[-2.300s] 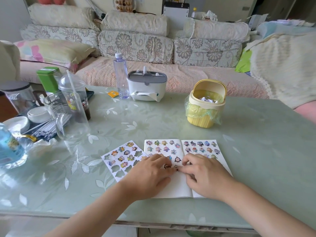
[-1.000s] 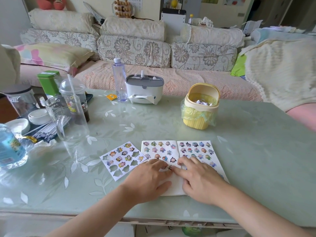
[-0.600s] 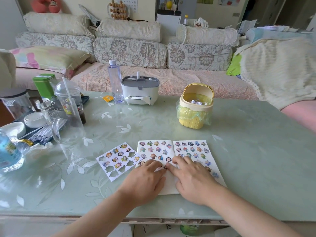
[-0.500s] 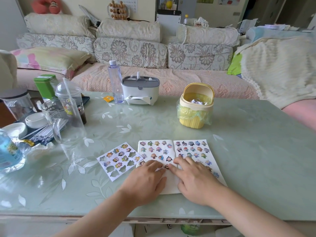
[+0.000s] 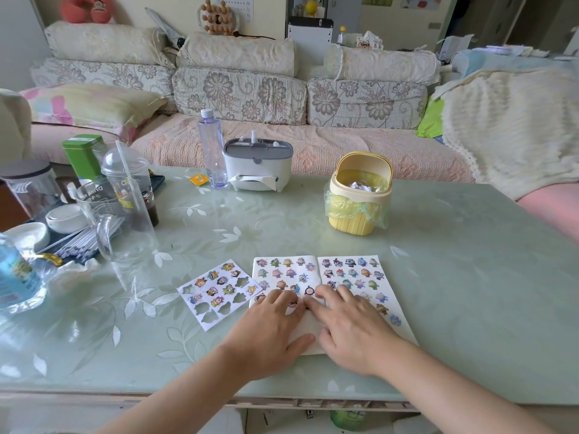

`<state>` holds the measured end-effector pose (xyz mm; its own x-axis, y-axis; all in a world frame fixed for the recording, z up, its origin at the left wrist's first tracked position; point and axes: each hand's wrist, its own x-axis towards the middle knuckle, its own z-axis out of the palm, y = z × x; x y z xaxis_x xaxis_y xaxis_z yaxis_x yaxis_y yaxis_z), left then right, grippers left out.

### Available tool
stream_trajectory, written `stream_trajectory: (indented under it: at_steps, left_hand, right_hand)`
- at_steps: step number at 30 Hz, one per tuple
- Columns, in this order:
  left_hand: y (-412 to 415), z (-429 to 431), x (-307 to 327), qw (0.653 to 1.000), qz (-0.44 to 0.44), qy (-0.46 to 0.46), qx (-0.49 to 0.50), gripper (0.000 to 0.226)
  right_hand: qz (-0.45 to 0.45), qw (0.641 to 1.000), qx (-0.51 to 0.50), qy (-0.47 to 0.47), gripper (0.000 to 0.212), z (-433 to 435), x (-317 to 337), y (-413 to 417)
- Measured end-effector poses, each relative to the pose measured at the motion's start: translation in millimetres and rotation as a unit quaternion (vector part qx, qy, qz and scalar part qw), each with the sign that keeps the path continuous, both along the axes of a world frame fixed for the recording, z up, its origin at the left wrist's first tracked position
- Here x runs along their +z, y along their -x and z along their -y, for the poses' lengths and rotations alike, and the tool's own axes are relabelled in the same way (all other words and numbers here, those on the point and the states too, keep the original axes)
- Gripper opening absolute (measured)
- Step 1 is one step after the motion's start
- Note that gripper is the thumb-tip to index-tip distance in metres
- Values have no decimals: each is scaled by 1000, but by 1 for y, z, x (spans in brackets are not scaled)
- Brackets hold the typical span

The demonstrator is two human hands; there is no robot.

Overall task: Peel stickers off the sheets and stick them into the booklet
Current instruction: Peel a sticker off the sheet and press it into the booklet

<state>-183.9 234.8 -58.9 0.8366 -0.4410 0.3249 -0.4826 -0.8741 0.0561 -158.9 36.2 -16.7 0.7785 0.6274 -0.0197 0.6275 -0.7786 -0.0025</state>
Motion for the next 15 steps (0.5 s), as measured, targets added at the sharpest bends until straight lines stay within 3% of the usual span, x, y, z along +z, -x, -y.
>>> stream_trajectory:
  at_steps: [6,12,15]
  left_hand:
    - [6,-3,6,998,-54,22,-1,60]
    - [4,0,4,999,2,42,-7,45]
    - [2,-2,4,998,-19,54,-7,46]
  right_hand:
    - [11,1000,-2,21,62,-3,-4,-2]
    - [3,999,4,35,63,6,4,10]
    - [-11,1000,-1,3,58,9,5,10]
